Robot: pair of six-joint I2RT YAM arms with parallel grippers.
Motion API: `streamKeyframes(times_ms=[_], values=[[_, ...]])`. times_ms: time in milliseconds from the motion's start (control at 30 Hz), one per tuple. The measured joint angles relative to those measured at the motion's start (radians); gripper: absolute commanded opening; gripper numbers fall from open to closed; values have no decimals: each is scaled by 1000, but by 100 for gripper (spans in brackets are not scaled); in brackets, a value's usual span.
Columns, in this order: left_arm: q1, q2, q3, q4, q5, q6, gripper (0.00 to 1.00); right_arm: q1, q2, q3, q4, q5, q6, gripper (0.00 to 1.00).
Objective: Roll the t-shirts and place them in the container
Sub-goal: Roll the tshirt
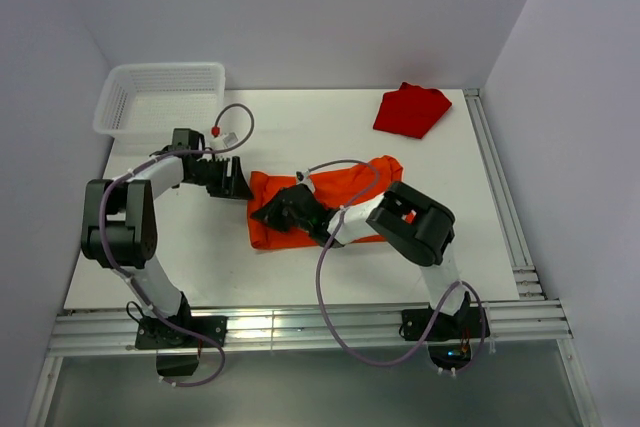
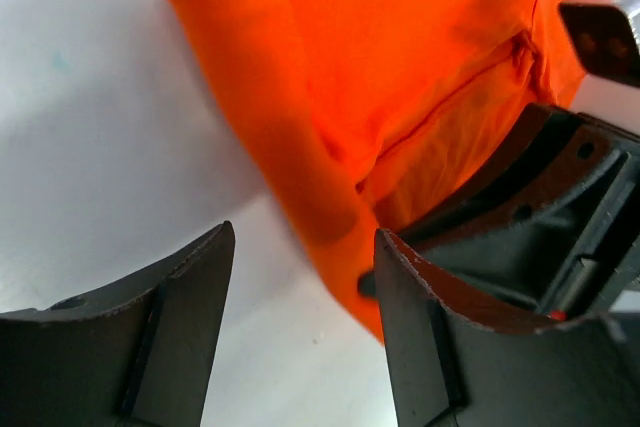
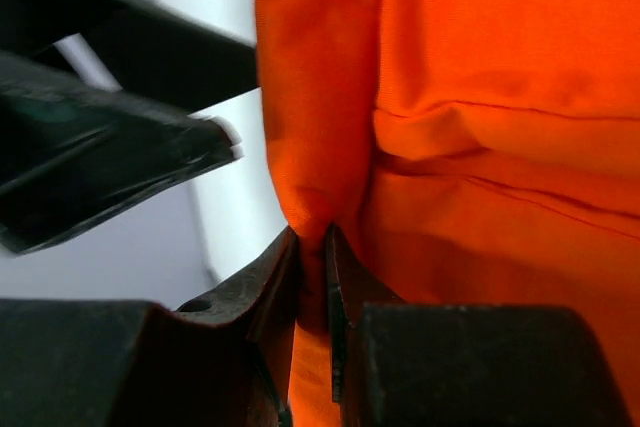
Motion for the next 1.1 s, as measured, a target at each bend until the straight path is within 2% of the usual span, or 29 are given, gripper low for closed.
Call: streamKeyframes(times_ms=[133,300,467,600,700,900,1100], values=[[0,52,0,50,18,0,61,-6,39,-26,130,-32,56,20],[-2,123,10,72,54,-12,51,-10,75,-59,208,-52,103,21],[-19,142,26,74,37,-26,36,-11,74,-53,183,-43,95,36],[-41,140,30,72,-19,-37,32,0,37,-8,35,13,53,50],[-67,129,39,68,-84,-44,31,20,-2,56,-125,93,2,54],[-119,113,64,46,-211,-55,31,85,-39,212,-441,267,-88,54],[-137,113,79,24,-258,-71,33,157,-19,427,-768,430,-139,54]])
